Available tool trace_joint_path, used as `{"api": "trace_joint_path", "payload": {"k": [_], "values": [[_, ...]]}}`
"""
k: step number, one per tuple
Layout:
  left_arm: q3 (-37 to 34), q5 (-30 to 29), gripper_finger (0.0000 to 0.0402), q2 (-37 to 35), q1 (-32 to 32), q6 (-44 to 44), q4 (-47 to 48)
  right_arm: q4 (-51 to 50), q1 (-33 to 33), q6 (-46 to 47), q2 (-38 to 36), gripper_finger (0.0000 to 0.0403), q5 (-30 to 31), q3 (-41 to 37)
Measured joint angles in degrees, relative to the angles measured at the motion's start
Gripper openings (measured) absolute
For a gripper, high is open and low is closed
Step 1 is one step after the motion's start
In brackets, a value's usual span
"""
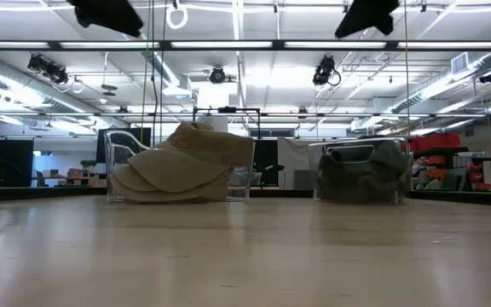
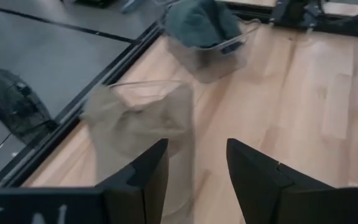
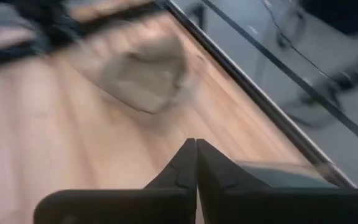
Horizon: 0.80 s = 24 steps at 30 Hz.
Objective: Pick & Place hat
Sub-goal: Return to Home Position
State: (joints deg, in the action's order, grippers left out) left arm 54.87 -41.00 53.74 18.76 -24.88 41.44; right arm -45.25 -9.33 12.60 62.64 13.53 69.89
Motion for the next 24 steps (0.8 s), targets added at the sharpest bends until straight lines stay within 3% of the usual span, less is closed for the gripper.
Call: {"api": "trace_joint_path", "payload": {"k": [8,13,19,24], "values": [[-0.98,-0.77,0.0165,-7.77,-0.71,1.25,6.01,20.83,3.63,-3.68,-14.41,0.0003,-11.14,-20.97],[-10.8,-1.76,0.0165,-15.27,-0.98,1.59,0.57,32.94,2.89,-4.11,-21.09,0.0003,-12.89,-33.49],[-25.42,-0.21,0.0165,-26.69,-0.91,-2.43,-5.96,39.17,2.28,-4.71,-28.83,0.0004,-13.22,-42.77],[-29.49,-0.1,0.0165,-36.78,-1.56,6.96,-11.95,39.47,2.28,-8.46,-34.77,0.0004,-14.52,-46.99]]}}
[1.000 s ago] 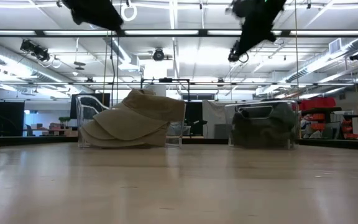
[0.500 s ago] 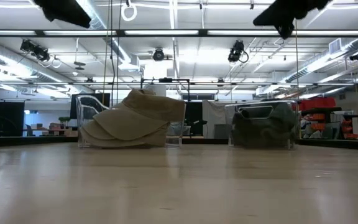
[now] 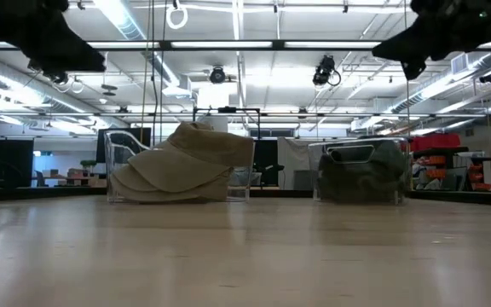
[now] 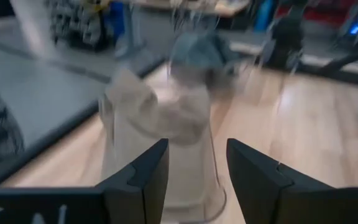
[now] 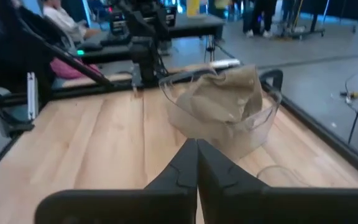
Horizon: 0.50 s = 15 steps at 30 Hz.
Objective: Pick & Place hat
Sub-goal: Return to Home Position
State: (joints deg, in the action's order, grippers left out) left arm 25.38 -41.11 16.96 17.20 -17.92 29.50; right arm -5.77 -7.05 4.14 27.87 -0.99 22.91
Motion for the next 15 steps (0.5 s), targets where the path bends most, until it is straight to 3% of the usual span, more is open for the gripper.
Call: {"api": "trace_joint_path", "payload": {"k": [8,15], "values": [[-3.32,0.52,0.0165,-16.56,-0.05,9.39,-3.01,6.34,0.0,-0.26,-7.98,0.0004,-0.07,-5.51],[-12.25,5.62,0.0165,-15.58,-0.01,17.12,-17.39,24.62,-0.08,1.38,-9.79,0.0004,-5.05,-18.89]]}}
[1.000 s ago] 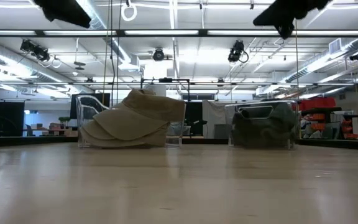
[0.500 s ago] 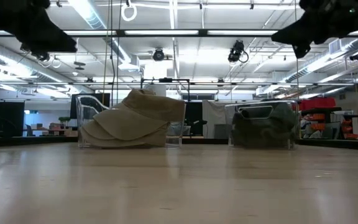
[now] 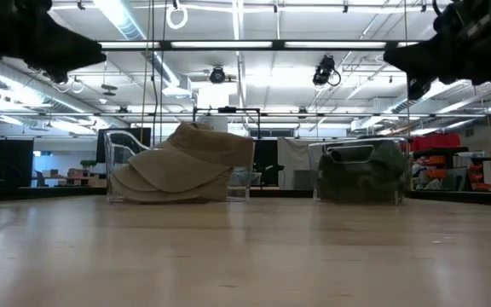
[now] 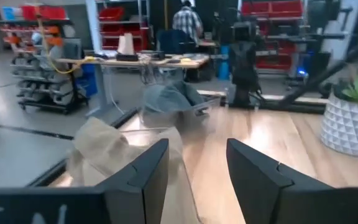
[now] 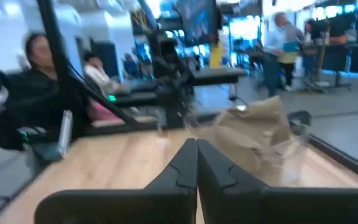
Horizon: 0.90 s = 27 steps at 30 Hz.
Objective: Pick & Place hat
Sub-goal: Return to Home Position
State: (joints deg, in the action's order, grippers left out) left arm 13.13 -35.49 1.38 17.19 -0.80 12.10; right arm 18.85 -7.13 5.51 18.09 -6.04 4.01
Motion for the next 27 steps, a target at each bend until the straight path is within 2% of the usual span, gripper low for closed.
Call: {"api": "trace_joint_path", "payload": {"k": [2,13,20,27], "values": [[-1.32,0.74,0.0165,-0.13,0.01,0.07,-2.6,5.2,-0.01,1.64,-0.14,0.0004,-0.75,-2.89],[-12.51,9.44,0.0165,-0.25,0.0,0.1,-16.29,3.12,-0.01,2.6,-0.35,0.0004,-1.01,-3.15],[-12.57,11.77,0.0165,0.44,0.0,2.51,-16.21,0.56,-0.01,2.54,-0.35,0.0004,-0.88,-3.13],[-12.59,11.83,0.0165,0.84,0.0,-4.15,-16.03,-6.31,-0.01,4.77,-0.35,0.0004,-0.85,-3.11]]}}
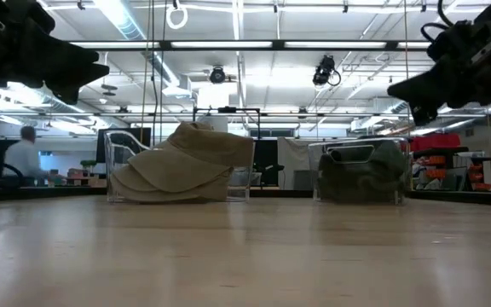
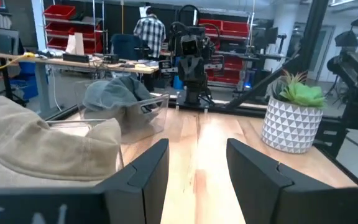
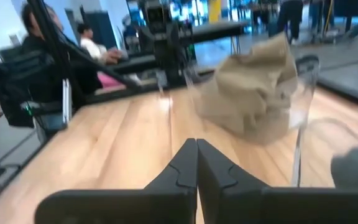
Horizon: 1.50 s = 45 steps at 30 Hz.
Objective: Pick & Place hat
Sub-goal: Return to Home Position
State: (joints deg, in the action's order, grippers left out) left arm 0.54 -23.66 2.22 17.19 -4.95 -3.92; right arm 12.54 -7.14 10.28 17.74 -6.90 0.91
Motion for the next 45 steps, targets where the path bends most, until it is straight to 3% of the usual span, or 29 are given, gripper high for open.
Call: {"api": "trace_joint_path", "payload": {"k": [12,16,19,23,27,36,45], "values": [[-0.09,0.01,0.0165,0.01,0.0,-0.35,-0.54,-3.0,-0.02,-0.65,0.0,0.0004,0.28,0.0],[-0.11,0.18,0.0165,0.02,0.0,-0.35,-0.86,-3.3,-0.02,0.85,0.02,0.0004,4.15,0.0],[-0.11,0.18,0.0165,0.01,0.0,-0.37,-1.2,-0.12,-0.02,2.0,-0.48,0.0004,7.57,0.0],[-0.13,0.16,0.0165,0.02,0.0,-0.37,-1.46,4.38,-0.02,-2.81,-3.28,0.0004,7.17,0.09],[-0.13,0.15,0.0165,0.02,0.0,-0.38,-1.62,-1.08,0.0,-2.62,-6.96,0.0004,3.83,0.11],[-0.13,0.11,0.0165,0.02,0.0,-0.37,-1.7,-8.36,-0.02,-5.33,-13.45,0.0004,6.55,0.09],[-0.15,0.0,0.0165,0.02,0.01,-0.36,-1.76,-12.19,-0.02,-8.67,-14.1,0.0004,6.8,0.07]]}}
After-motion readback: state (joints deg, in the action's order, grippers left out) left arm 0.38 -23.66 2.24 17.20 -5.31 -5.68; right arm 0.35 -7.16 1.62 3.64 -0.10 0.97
